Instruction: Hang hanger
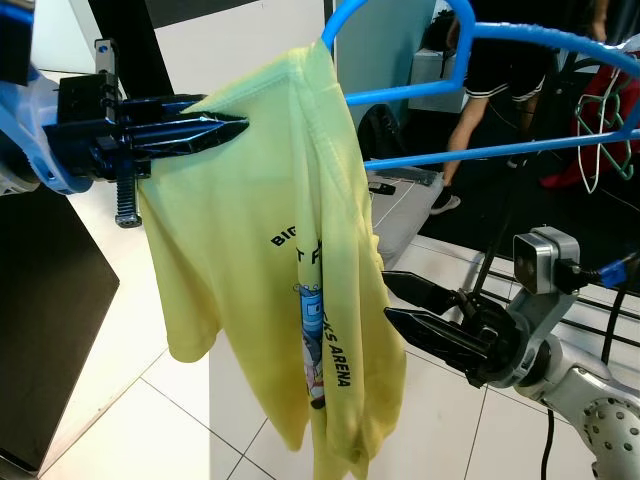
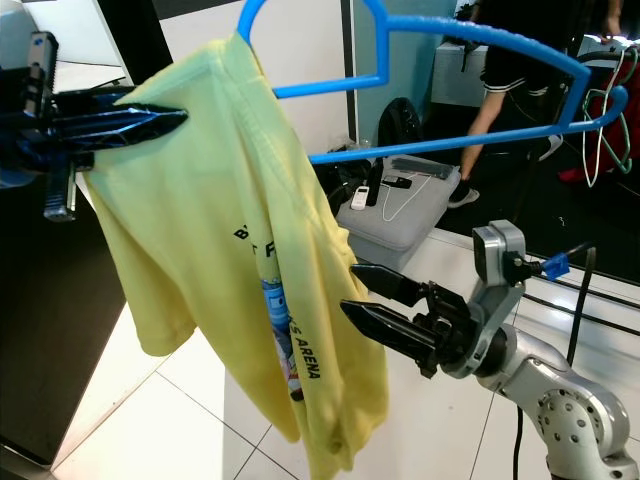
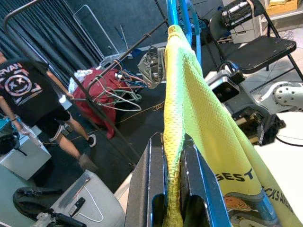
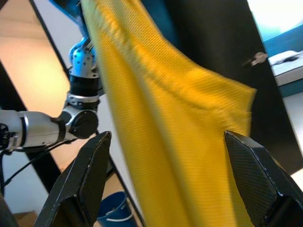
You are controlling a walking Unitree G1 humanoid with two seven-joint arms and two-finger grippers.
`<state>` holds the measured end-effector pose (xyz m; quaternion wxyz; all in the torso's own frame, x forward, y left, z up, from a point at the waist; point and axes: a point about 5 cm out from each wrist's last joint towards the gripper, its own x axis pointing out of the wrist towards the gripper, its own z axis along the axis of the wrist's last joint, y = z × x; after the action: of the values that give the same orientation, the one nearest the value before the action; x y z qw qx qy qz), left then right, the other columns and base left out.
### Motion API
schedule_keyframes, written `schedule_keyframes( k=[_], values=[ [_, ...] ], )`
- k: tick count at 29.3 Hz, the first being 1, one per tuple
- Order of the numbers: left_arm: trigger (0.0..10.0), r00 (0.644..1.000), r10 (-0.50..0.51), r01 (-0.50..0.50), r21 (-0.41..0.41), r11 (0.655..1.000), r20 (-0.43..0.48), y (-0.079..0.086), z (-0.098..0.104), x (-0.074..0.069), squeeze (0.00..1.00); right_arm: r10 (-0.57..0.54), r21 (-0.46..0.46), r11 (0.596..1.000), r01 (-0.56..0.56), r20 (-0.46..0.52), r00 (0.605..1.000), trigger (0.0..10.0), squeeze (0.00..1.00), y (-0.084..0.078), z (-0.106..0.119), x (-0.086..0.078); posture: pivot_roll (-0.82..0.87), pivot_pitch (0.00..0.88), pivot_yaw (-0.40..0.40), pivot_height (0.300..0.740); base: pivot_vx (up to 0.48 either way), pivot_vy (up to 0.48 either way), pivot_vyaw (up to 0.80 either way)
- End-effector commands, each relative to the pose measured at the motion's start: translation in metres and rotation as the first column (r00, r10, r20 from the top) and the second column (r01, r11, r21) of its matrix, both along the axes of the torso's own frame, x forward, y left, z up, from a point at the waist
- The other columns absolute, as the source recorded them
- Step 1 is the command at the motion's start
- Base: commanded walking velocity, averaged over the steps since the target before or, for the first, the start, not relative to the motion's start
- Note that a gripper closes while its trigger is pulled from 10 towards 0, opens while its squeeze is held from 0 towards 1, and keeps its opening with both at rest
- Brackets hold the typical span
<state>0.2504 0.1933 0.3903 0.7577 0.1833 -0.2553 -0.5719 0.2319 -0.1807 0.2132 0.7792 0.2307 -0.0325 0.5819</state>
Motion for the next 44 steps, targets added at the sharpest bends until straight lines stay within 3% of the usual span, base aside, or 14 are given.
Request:
schedule_keyframes(
  k=[1,7,14,22,23,25,26,29,32,44],
  values=[
    [10.0,0.999,-0.009,0.01,-0.009,1.0,0.033,0.004,0.008,-0.007,0.0,-0.024,0.01,1.0,0.024,0.013,1.0,10.0,0.0,-0.006,0.004,0.001,-0.06,0.0,0.09,0.74,0.0,0.0,0.0],
    [10.0,0.999,-0.024,0.024,-0.009,1.0,0.029,0.004,0.008,-0.01,0.0,-0.046,0.003,0.999,0.046,0.017,0.999,10.0,0.0,-0.011,0.005,0.003,-0.06,0.0,0.088,0.74,0.0,0.0,0.0],
    [10.0,0.998,-0.049,0.049,-0.006,0.999,0.025,0.0,0.008,-0.014,0.0,-0.046,-0.012,0.999,0.046,0.017,0.999,10.0,0.0,-0.005,0.003,0.01,-0.05,0.0,0.082,0.74,0.0,0.0,0.0],
    [10.0,0.997,-0.072,0.073,-0.018,0.997,0.039,-0.008,0.012,-0.017,0.0,0.079,-0.077,0.994,-0.079,-0.001,0.997,10.0,0.0,0.027,-0.006,0.013,-0.05,0.0,0.076,0.74,0.0,0.0,0.0],
    [10.0,0.997,-0.073,0.074,-0.02,0.997,0.039,-0.009,0.011,-0.017,0.0,0.099,-0.079,0.992,-0.099,-0.004,0.995,9.3,0.0,0.03,-0.007,0.012,-0.05,0.0,0.076,0.74,0.0,0.0,0.0],
    [10.0,0.997,-0.073,0.074,-0.02,0.997,0.039,-0.009,0.011,-0.017,0.0,0.099,-0.079,0.992,-0.099,-0.004,0.995,9.3,0.0,0.03,-0.007,0.012,-0.05,0.0,0.076,0.74,0.0,0.0,0.0],
    [10.0,0.997,-0.071,0.071,-0.021,0.997,0.04,-0.009,0.011,-0.016,0.0,0.105,-0.075,0.992,-0.105,-0.005,0.994,0.0,0.0,0.031,-0.006,0.012,-0.05,0.0,0.076,0.74,0.0,0.0,0.0],
    [10.0,0.997,-0.068,0.068,-0.022,0.997,0.038,-0.009,0.011,-0.016,0.0,0.103,-0.076,0.992,-0.103,-0.003,0.995,0.0,0.0,0.03,-0.005,0.012,-0.05,0.0,0.076,0.74,0.0,0.0,0.0],
    [10.0,0.999,-0.035,0.036,-0.024,0.999,0.032,-0.003,0.01,-0.014,0.0,0.042,-0.088,0.995,-0.042,0.006,0.999,0.0,0.0,0.016,-0.003,0.014,-0.05,0.0,0.076,0.74,0.0,0.0,0.0],
    [10.0,1.0,0.016,-0.016,-0.024,1.0,0.016,0.007,0.008,-0.012,0.0,-0.007,-0.106,0.994,0.009,0.022,1.0,0.0,0.0,0.005,-0.002,0.016,-0.06,0.0,0.079,0.74,0.0,0.0,0.0]
  ],
)
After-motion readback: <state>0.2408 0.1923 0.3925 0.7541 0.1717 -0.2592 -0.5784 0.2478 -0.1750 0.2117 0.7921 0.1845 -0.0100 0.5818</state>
